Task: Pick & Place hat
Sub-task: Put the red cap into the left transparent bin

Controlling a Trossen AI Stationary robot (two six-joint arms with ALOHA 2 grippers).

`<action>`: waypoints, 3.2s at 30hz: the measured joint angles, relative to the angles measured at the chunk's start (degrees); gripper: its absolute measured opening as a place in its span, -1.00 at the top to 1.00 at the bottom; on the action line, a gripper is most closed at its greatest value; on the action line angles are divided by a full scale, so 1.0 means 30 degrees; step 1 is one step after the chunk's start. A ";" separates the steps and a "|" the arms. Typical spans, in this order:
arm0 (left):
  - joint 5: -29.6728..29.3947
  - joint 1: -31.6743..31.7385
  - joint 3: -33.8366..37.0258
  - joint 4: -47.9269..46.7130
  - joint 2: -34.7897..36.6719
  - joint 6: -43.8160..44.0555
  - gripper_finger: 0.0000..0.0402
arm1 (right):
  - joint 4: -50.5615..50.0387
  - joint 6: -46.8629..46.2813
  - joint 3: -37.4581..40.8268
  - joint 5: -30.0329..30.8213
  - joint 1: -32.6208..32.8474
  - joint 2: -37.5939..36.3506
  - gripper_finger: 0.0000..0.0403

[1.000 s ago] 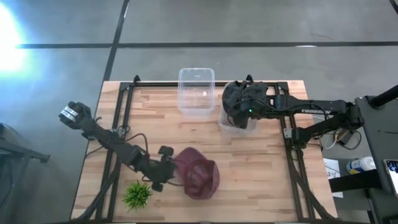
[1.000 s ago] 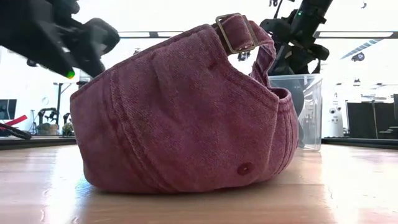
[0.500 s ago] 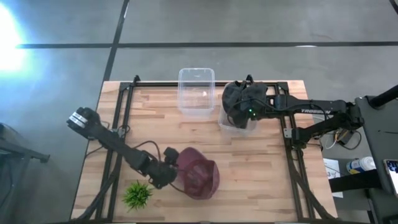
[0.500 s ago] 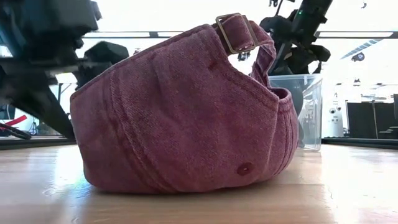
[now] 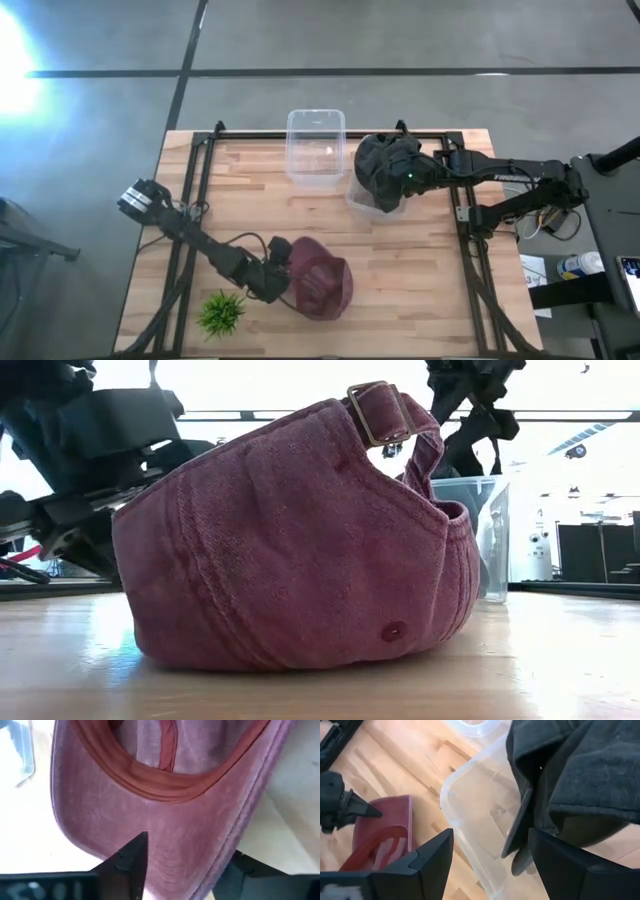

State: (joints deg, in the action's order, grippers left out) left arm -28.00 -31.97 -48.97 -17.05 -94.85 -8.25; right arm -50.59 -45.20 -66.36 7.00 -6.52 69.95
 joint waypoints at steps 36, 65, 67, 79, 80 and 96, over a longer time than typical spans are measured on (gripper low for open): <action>-0.1853 0.8753 -0.4244 0.0201 1.1036 1.0357 0.97 | 0.7808 0.3710 0.6698 0.2257 0.8342 -1.1154 -0.23; 0.0848 1.5387 -0.4175 0.5456 0.0146 1.2305 0.94 | 1.2258 0.4834 1.6548 0.1779 0.8342 -2.1657 -0.24; 0.0789 1.5410 -0.4199 0.5511 -0.0038 1.2307 0.94 | 1.2218 0.4499 1.7209 0.1793 0.8342 -2.2454 -0.25; -0.0056 1.5416 -0.3588 0.4811 -0.0463 1.1576 0.92 | 1.1025 0.1670 1.9246 0.2101 0.8335 -2.2952 -0.24; -0.0116 1.5409 -0.3578 0.4818 -0.0369 1.1500 0.92 | 1.1148 0.1720 1.9241 0.1675 0.8328 -2.3049 -0.24; -0.0439 1.5402 -0.3548 0.4775 0.0417 0.9644 0.54 | 0.9975 0.4056 1.6063 0.1192 0.8335 -2.3099 -0.25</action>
State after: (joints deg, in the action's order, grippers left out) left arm -29.32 14.24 -59.61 -2.73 -93.59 20.68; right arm -20.66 -33.04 -18.17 10.58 18.48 0.65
